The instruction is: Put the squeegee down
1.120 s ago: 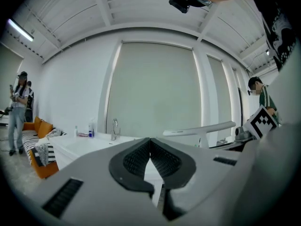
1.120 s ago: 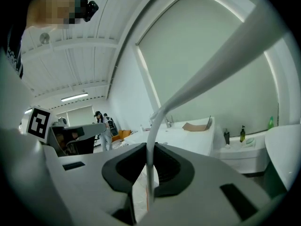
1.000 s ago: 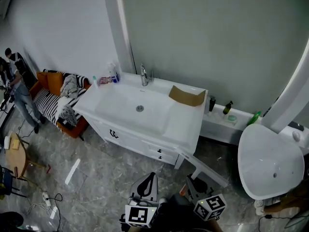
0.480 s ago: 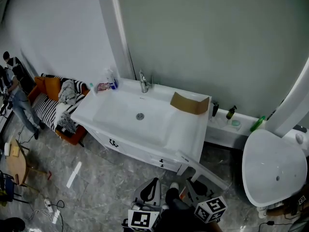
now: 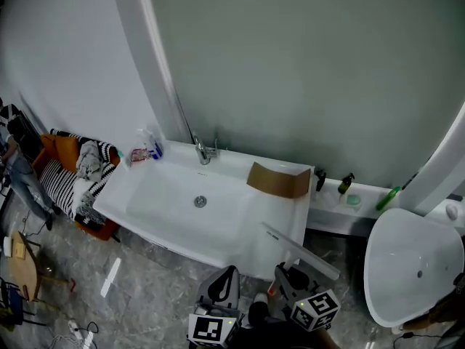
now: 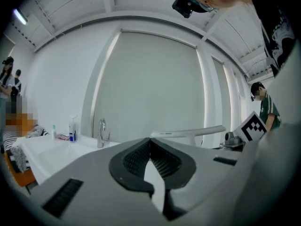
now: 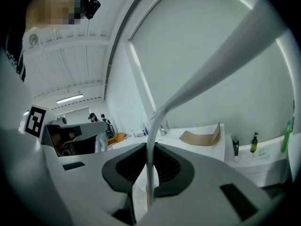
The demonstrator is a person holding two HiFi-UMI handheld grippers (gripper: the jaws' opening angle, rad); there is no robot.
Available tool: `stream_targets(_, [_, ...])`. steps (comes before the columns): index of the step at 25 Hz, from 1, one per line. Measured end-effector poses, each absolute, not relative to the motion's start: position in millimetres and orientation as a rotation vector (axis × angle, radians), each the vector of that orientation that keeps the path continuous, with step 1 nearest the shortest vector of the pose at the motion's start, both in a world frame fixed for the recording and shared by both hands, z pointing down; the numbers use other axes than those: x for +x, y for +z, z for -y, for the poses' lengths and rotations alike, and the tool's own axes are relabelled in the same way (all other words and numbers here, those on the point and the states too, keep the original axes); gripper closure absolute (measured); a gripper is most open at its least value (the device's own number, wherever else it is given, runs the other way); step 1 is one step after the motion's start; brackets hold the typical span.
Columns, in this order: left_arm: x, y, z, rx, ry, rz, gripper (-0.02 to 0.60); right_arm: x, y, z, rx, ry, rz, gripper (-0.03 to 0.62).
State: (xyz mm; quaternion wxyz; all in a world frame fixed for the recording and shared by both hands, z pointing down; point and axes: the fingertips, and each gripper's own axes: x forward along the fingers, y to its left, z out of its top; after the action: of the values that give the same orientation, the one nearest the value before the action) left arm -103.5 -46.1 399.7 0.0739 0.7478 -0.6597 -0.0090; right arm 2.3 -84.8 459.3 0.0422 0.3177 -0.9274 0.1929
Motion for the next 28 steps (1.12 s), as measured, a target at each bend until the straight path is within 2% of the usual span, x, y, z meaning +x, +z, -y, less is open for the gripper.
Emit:
stream_targets(18, [-110, 406, 114, 2.279, 0.0, 1.828, 0.577, 10, 480, 142, 1.105, 0.714, 2.746, 0.538])
stream_targets(28, [-153, 403, 162, 2.375, 0.029, 1.714, 0.577, -16, 473, 176, 1.314, 0.743, 2.68, 0.539])
